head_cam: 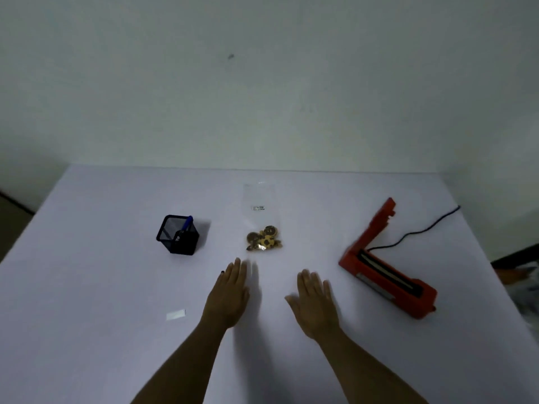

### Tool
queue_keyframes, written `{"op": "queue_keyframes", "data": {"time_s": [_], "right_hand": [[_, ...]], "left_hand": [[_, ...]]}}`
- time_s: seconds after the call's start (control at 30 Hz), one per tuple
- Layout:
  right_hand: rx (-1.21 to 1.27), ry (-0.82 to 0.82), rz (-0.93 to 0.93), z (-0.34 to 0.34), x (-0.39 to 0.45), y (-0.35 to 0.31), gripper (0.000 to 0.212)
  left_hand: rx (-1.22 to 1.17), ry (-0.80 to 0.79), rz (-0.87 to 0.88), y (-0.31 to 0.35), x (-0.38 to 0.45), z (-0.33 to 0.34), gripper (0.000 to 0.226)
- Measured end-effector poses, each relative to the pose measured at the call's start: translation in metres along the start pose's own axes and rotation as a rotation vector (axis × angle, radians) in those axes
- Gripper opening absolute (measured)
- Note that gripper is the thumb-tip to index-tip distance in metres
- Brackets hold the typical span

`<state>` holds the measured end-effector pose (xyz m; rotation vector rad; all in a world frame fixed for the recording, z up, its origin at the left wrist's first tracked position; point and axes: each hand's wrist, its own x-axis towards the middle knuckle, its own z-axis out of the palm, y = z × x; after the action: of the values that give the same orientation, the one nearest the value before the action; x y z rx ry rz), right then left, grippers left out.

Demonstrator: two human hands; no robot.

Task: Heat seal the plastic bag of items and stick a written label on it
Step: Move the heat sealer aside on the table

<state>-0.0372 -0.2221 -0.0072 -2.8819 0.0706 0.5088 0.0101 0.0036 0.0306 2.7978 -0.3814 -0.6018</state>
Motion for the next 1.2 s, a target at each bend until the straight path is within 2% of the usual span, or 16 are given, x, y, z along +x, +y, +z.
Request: {"op": "queue_keyframes", "data": {"time_s": [0.1,0.2,0.27,0.37,0.53,0.6,0.67,0.8,0.93,1.03,1.07,1.2], "right_hand": [[-0.008,0.048,0.037,-0.01,-0.02,0.011,0.118],[-0.011,0.09,0.059,-0.026,-0.043,0.024,0.117],[-0.017,0.128,0.07,-0.037,-0.057,0.037,0.108],[-0.008,0.26,0.116,-0.05,-0.076,0.077,0.081],[0.061,0.369,0.3,-0.069,-0.093,0.171,0.088],[0.081,0.324,0.376,-0.081,-0.098,0.205,0.088],[0.074,0.213,0.423,-0.088,-0.099,0.237,0.089],[0.165,0.095,0.355,-0.093,-0.085,0.278,0.084],[0.348,0.1,0.269,-0.081,-0.071,0.297,0.072],[0.52,0.179,0.2,-0.062,-0.056,0.311,0.091],[0.527,0.198,0.18,-0.06,-0.052,0.316,0.096],[0.458,0.143,0.137,-0.075,-0.04,0.326,0.084]], "left_hand": [[0.004,0.034,0.033,0.008,-0.017,-0.006,0.062],[0.035,0.063,0.064,0.019,-0.028,-0.013,0.063],[0.038,0.076,0.081,0.029,-0.031,-0.018,0.065],[0.017,0.099,0.111,0.054,-0.027,-0.025,0.074],[-0.028,0.097,0.169,0.102,-0.006,-0.03,0.082],[-0.049,0.087,0.164,0.122,0.004,-0.03,0.083],[-0.067,0.058,0.158,0.145,0.014,-0.029,0.083],[-0.076,0.055,0.135,0.183,0.04,-0.024,0.084],[-0.057,0.022,0.107,0.215,0.062,-0.014,0.084],[-0.05,0.012,0.099,0.235,0.077,-0.008,0.084],[-0.05,0.01,0.09,0.241,0.082,-0.006,0.084],[-0.011,-0.022,0.065,0.263,0.09,0.0,0.087]]}}
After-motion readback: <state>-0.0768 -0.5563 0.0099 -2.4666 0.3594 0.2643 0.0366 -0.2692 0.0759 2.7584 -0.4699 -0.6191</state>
